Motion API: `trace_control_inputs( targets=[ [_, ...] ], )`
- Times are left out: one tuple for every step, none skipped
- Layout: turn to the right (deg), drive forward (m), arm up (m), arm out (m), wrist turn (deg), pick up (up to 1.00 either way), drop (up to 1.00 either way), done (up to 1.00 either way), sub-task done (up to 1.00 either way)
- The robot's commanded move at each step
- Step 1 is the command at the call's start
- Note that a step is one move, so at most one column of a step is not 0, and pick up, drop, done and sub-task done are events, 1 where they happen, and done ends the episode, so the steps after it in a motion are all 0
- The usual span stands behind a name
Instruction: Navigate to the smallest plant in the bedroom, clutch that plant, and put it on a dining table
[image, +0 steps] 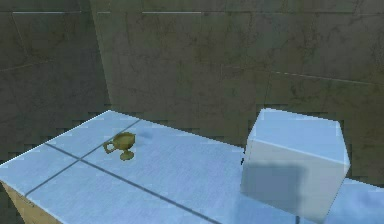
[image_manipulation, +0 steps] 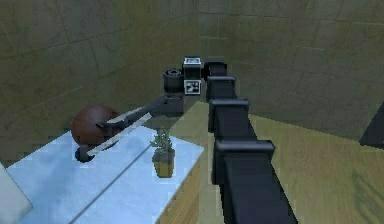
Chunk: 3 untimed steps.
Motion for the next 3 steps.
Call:
trace_control_inputs(
  targets=[
    [0.0,0.00,0.00,0.00,45.0,0.00,0.00,0.00,0.00],
    [0.0,0.00,0.00,0.00,15.0,0.00,0.00,0.00,0.00],
    [0.0,0.00,-0.20,0.00,0.0,0.00,0.00,0.00,0.00]
  ],
)
